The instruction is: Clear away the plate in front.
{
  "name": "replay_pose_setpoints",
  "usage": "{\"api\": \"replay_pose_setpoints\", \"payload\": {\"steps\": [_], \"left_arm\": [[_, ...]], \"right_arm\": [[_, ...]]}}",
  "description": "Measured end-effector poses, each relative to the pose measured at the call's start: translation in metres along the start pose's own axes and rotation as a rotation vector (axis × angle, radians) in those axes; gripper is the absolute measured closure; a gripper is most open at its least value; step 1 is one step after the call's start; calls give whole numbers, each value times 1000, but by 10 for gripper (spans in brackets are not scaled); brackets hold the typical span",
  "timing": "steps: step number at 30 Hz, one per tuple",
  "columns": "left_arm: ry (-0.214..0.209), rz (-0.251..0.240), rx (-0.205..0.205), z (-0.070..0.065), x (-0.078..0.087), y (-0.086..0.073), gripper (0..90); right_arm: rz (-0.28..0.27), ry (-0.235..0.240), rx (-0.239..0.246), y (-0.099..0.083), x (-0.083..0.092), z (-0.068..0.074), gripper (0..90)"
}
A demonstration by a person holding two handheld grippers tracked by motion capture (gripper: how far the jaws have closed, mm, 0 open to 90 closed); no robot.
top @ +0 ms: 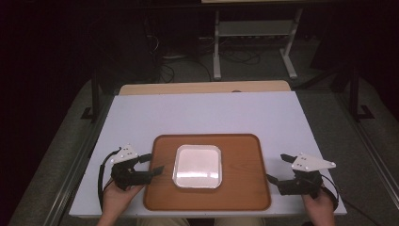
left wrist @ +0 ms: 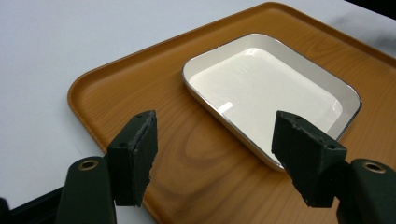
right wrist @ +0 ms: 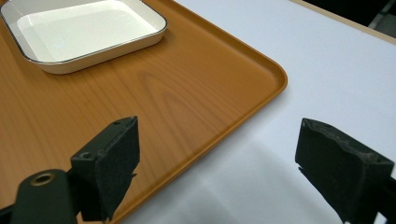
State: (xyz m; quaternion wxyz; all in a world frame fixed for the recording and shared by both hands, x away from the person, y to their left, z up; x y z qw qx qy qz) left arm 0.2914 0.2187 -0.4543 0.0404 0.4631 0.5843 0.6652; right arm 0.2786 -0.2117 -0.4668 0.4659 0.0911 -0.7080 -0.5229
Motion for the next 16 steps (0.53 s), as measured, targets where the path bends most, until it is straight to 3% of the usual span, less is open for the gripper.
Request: {"api": "replay_pose_setpoints", "payload": {"steps": [11, 16], "left_arm": [[32, 9, 8, 11, 15, -15, 283], [20, 11, 34, 7, 13, -17, 274]], "right_arm": [[3, 2, -8, -1, -1, -1, 130], [13, 12, 5, -1, -2, 2, 130]]}}
Point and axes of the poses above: each handheld gripper's, and its own axes: x roughly backward along the jaws, y roughly out of its top, z roughly to its left, the point moved 7 cm from there along -x, roughly forward along the jaws, and after that the axes turned 4 degrees about y, right-handed, at the moved point
